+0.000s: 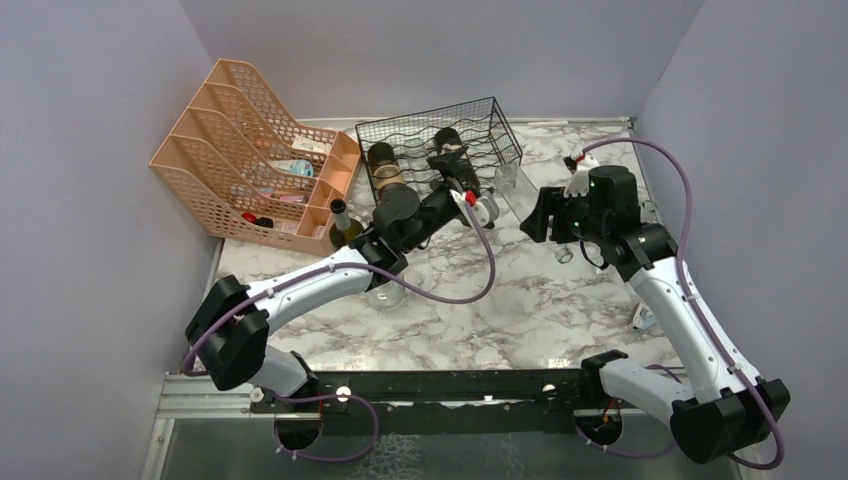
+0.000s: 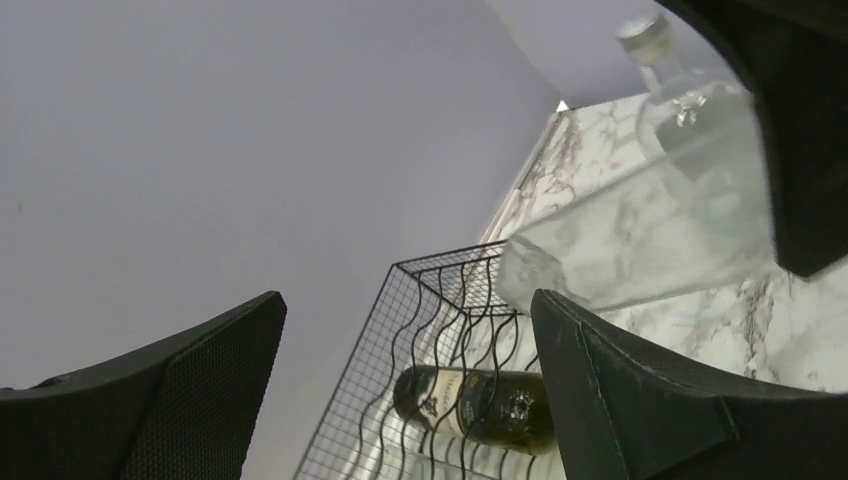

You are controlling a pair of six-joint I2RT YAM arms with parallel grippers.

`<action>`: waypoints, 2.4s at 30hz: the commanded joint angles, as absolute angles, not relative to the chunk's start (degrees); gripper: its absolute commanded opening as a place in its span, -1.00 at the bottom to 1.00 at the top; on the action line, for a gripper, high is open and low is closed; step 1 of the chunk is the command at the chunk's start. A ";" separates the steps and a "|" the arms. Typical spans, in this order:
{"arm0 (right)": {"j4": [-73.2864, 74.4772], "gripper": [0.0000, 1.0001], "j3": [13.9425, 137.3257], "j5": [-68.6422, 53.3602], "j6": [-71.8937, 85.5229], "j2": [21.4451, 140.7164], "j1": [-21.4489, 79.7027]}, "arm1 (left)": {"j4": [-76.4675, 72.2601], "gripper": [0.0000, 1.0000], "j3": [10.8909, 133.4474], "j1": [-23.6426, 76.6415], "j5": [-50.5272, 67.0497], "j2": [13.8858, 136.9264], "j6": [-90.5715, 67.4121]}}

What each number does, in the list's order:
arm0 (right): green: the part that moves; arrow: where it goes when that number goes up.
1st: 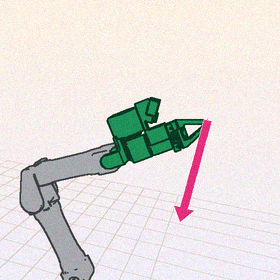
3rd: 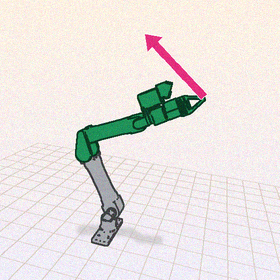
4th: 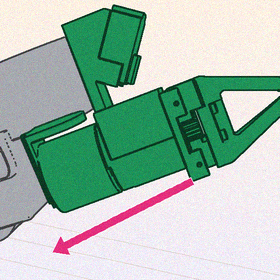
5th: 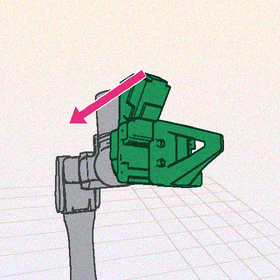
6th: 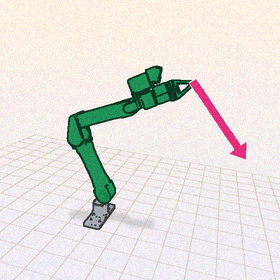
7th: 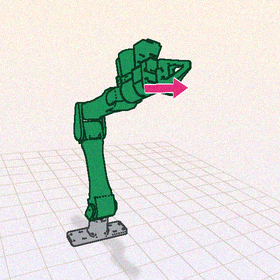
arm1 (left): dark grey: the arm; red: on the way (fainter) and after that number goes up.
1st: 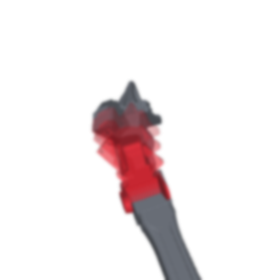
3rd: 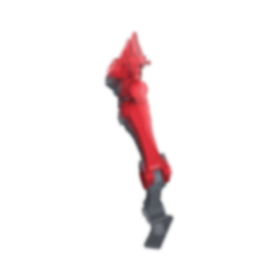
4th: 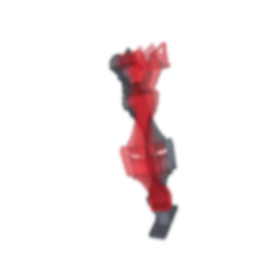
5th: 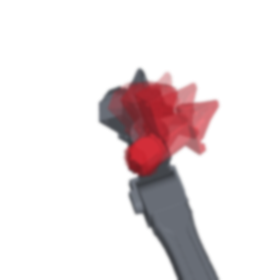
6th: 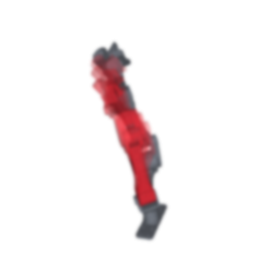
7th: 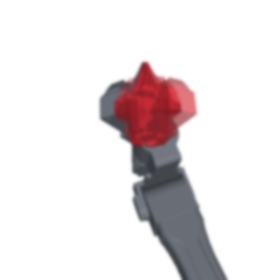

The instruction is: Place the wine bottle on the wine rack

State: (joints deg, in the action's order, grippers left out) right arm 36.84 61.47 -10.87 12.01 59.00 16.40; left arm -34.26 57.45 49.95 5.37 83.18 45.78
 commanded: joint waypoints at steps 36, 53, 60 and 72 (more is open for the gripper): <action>3.23 -0.98 53.17 -5.08 18.68 82.32 16.34 | 2.09 0.98 62.04 50.08 -15.58 52.48 4.97; -13.61 -0.98 55.47 -3.97 16.68 95.18 16.51 | 5.11 0.98 66.42 50.12 -14.00 55.66 5.99; -19.06 -0.98 58.56 -0.24 14.36 99.83 18.46 | 4.94 0.98 66.16 50.12 -12.09 56.42 4.88; -27.25 -0.98 62.14 4.42 11.00 106.51 18.81 | 5.97 0.98 66.31 50.10 -11.95 55.56 4.57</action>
State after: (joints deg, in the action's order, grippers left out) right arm -18.65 59.09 0.54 12.71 104.73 18.70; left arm 5.85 64.40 50.00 -13.21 56.62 5.30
